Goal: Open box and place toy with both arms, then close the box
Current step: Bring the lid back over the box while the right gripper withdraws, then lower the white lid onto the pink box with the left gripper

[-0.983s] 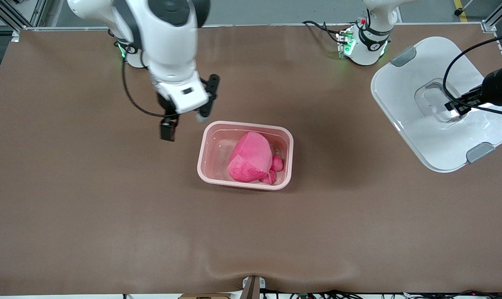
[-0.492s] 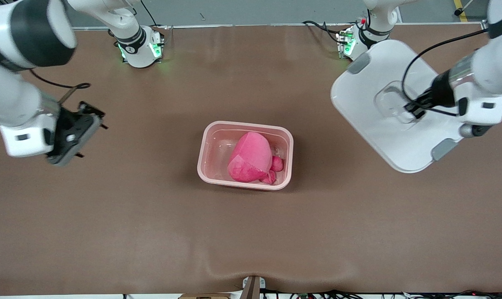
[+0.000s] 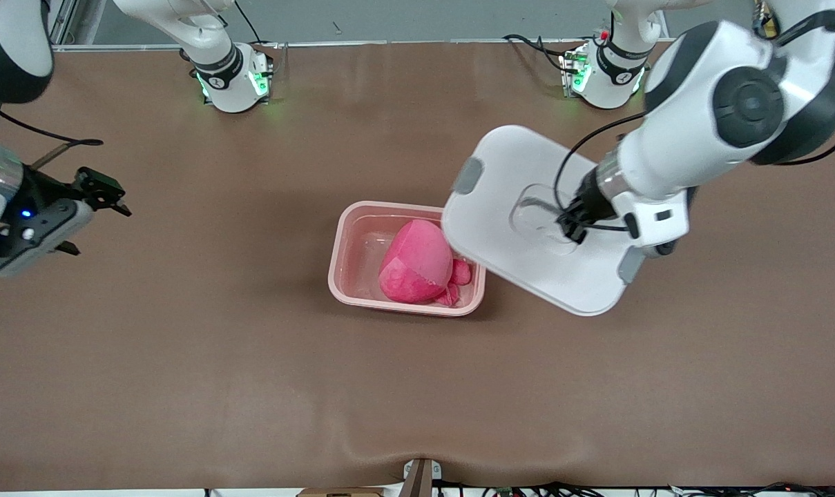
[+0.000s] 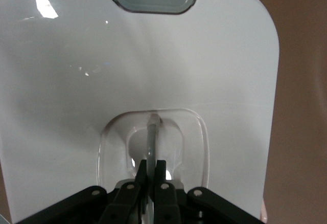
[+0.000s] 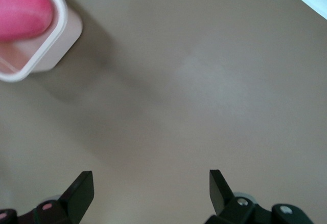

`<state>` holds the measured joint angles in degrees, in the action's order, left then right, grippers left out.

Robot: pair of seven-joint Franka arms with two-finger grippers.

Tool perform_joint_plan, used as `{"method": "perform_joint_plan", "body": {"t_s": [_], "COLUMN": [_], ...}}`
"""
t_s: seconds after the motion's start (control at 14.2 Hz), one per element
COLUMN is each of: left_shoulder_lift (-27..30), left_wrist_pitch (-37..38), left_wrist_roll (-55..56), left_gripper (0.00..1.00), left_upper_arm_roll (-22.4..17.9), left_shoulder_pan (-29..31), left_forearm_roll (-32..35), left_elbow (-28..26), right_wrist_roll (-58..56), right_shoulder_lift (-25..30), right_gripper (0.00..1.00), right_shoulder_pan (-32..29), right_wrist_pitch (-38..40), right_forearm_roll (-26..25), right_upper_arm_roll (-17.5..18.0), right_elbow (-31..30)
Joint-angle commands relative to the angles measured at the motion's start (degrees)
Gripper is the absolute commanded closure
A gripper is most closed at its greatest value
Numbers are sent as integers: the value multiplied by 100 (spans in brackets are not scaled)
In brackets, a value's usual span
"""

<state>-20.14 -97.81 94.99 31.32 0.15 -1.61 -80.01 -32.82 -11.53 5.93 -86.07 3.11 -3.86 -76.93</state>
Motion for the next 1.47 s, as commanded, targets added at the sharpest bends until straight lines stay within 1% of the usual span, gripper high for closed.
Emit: {"method": "perform_joint_plan", "body": {"t_s": [0.0,0.14,0.21,0.42,0.56,0.63,0.77,0.91,1.05,1.19,1.4], "left_shoulder_lift": [-296,-578,-709,-991,-1123,-1167,-1247,-1378,-1493,-1537,-1537], "left_wrist_pitch": [-500,-834,-984,-1327,-1555,-1704,-1943,-1961,-2022,-2031,-2049], "left_wrist_roll": [1166,1967,2327,3198,3726,3990,4316,4475,4484,4441,4414], "left_gripper": [100,100,100,100,100,100,100,100,100,100,100], "left_upper_arm_roll": [-21,-29,-29,-29,-38,-38,-56,-56,-47,-47,-38], "left_shoulder_pan": [-409,-778,-945,-1350,-1544,-1588,-1807,-1966,-2011,-2098,-2125], "left_forearm_roll": [378,774,950,1451,1715,1751,1865,2093,2322,2340,2340], "left_elbow": [82,82,82,82,91,82,82,73,64,64,56], "right_wrist_roll": [828,1109,1442,2952,4190,4518,4521,4373,4022,4003,4003], "right_shoulder_lift": [370,555,660,942,1030,1048,1161,1459,1444,1426,1347], "right_gripper": [0,0,0,0,0,0,0,0,0,0,0], "right_shoulder_pan": [-223,-329,-399,-601,-611,-654,-838,-892,-901,-901,-857], "right_wrist_pitch": [90,64,47,-15,3,3,-15,-172,-182,-199,-568], "right_forearm_roll": [111,102,93,93,93,84,84,-20,-170,-188,-302], "right_upper_arm_roll": [25,25,25,43,60,61,130,166,166,166,166], "right_elbow": [-103,-138,-173,-427,-419,-428,-585,-980,-982,-982,-1025]}}
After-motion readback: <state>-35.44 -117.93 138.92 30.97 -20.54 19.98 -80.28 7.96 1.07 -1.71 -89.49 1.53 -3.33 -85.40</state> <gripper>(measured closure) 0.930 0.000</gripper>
